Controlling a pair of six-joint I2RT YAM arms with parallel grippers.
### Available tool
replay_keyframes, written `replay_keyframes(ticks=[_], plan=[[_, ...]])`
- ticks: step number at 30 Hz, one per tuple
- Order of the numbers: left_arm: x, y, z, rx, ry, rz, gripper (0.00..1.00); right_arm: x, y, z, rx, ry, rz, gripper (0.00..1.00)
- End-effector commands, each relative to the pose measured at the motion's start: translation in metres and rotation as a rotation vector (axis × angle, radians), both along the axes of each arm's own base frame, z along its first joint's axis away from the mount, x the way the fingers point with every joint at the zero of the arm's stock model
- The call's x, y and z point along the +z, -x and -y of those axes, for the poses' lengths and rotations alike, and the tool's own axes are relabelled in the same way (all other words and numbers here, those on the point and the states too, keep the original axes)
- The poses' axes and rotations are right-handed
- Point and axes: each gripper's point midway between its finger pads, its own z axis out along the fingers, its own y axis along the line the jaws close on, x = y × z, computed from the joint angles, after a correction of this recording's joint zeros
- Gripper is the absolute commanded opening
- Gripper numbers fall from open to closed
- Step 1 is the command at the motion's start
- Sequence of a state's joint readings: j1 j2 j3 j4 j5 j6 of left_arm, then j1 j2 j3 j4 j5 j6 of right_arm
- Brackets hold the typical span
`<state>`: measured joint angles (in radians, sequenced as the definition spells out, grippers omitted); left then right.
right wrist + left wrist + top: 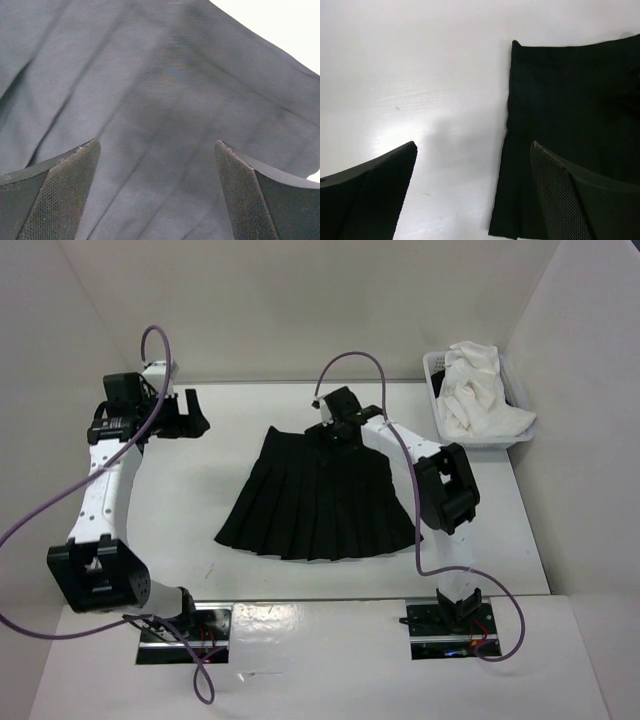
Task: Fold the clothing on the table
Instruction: Flatten the skirt out
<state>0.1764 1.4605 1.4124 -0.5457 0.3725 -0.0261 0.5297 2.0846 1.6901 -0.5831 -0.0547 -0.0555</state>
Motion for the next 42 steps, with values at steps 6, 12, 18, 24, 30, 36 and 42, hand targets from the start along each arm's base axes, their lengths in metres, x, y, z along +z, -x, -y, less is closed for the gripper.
replay_keyframes(ticks=[6, 12, 18, 24, 30, 36, 42], plan=[[-0.021, 0.053, -0.003, 0.104, -0.043, -0.056, 1.0, -0.007, -0.036, 0.01, -0.24, -0.034, 0.032, 0.98], [-0.019, 0.065, -0.007, 0.139, -0.064, 0.014, 1.0, -0.008, -0.036, -0.002, -0.276, -0.107, 0.002, 0.98], [-0.031, 0.068, -0.011, 0.139, -0.1, 0.024, 1.0, -0.007, -0.042, -0.006, -0.29, -0.11, 0.03, 0.98], [-0.031, 0.066, -0.01, 0.132, -0.095, 0.034, 1.0, -0.027, -0.035, -0.014, -0.285, -0.056, 0.022, 0.98], [-0.035, 0.067, -0.01, 0.127, -0.102, 0.026, 1.0, -0.054, -0.036, -0.021, -0.266, 0.002, 0.012, 0.98], [-0.035, 0.067, -0.009, 0.114, -0.104, 0.029, 1.0, -0.081, -0.01, -0.019, -0.208, 0.093, -0.049, 0.98], [-0.032, 0.068, -0.009, 0.114, -0.105, 0.038, 1.0, -0.087, 0.032, -0.007, -0.123, 0.128, -0.102, 0.98]])
